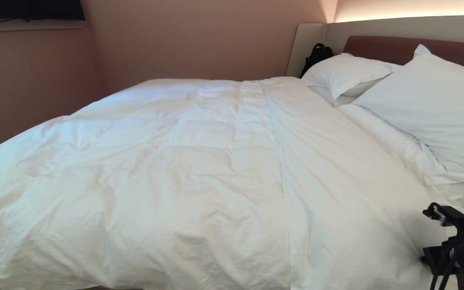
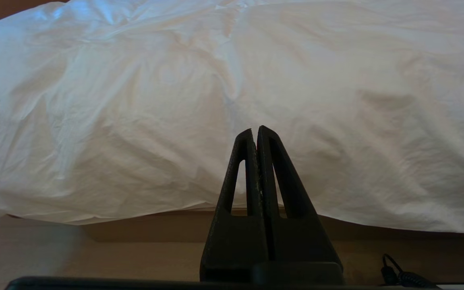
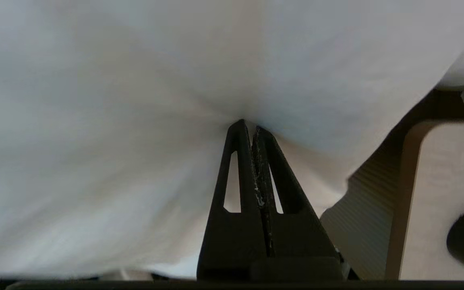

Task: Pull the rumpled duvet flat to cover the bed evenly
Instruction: Flatten the corners of the folded blanket

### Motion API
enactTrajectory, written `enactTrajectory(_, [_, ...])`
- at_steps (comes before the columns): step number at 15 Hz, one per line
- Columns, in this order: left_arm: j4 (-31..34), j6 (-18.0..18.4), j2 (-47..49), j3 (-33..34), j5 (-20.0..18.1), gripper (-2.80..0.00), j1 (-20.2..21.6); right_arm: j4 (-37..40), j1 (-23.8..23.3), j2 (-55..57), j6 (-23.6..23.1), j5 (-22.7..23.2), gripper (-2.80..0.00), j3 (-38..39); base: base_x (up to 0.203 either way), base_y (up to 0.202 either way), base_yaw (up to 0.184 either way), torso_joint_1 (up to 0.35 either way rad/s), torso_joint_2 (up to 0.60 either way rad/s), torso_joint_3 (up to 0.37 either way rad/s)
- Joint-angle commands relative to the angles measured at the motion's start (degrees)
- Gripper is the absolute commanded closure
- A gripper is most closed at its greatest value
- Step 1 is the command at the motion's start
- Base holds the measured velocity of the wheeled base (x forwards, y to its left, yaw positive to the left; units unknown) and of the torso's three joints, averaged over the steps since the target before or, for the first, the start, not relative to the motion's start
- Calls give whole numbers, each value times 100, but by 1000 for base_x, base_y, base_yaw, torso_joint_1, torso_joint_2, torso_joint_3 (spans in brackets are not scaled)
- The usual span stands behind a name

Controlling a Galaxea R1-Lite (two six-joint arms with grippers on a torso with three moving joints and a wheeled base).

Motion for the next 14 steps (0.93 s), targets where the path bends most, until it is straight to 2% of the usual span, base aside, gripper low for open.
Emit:
enactTrajectory(1, [0,4,-2,1,0,0,2,-999,-273,752,-435,59,0,-43,0,0,0,0,0,0])
enactTrajectory(5, [0,4,-2,1,0,0,2,-1663,-678,1443,-712,-15,0,-313,0,0,0,0,0,0])
enactTrajectory(11, [0,4,-2,1,0,0,2,-1678,-783,1534,-736,-27,0,-431,0,0,0,0,0,0])
enactTrajectory(14, [0,4,-2,1,0,0,2,-1652,-783,1205,-733,-1,0,-241,0,0,0,0,0,0])
